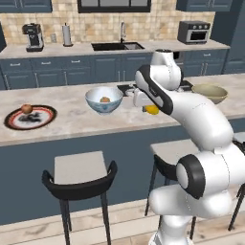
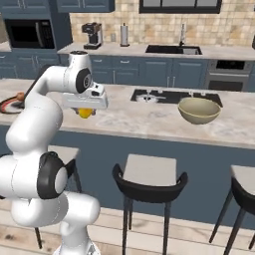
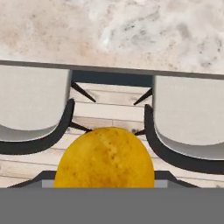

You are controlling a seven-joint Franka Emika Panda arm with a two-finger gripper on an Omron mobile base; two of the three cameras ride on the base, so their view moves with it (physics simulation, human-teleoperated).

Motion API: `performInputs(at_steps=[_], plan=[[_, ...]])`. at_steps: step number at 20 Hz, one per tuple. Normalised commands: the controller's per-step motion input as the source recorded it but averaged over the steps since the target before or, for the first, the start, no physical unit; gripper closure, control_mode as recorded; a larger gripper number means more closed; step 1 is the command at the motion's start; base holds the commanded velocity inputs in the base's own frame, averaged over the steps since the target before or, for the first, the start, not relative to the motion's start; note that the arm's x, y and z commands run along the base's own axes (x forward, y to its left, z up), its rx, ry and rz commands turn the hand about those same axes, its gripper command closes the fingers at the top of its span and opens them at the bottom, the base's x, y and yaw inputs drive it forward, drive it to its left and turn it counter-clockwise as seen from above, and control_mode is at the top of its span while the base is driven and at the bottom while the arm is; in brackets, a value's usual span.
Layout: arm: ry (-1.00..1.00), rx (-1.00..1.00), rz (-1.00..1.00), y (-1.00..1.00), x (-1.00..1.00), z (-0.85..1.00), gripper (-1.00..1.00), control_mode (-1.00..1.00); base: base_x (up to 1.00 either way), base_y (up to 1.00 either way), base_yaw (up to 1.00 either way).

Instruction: Take the fruits from the plate on the dining counter and place two fruits in each bowl.

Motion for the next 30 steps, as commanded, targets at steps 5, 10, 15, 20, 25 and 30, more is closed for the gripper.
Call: performInputs(at_steps=[5,10,15,20,25,30], plan=[[0.00,0.00,0.00,0.00,0.00,0.00,1.00,1.00,0.00,-0.96,-0.05],[0.00,0.00,0.00,0.00,0.00,0.00,1.00,1.00,0.01,-0.87,-0.03],[0.00,0.00,0.00,0.00,0.00,0.00,1.00,1.00,0.19,-0.53,0.00],[0.00,0.00,0.00,0.00,0.00,0.00,1.00,1.00,0.31,-0.56,0.00],[0.00,0.00,0.00,0.00,0.00,0.00,1.00,1.00,0.43,-0.50,0.00],[0.00,0.00,0.00,0.00,0.00,0.00,1.00,1.00,0.59,-0.16,0.03]])
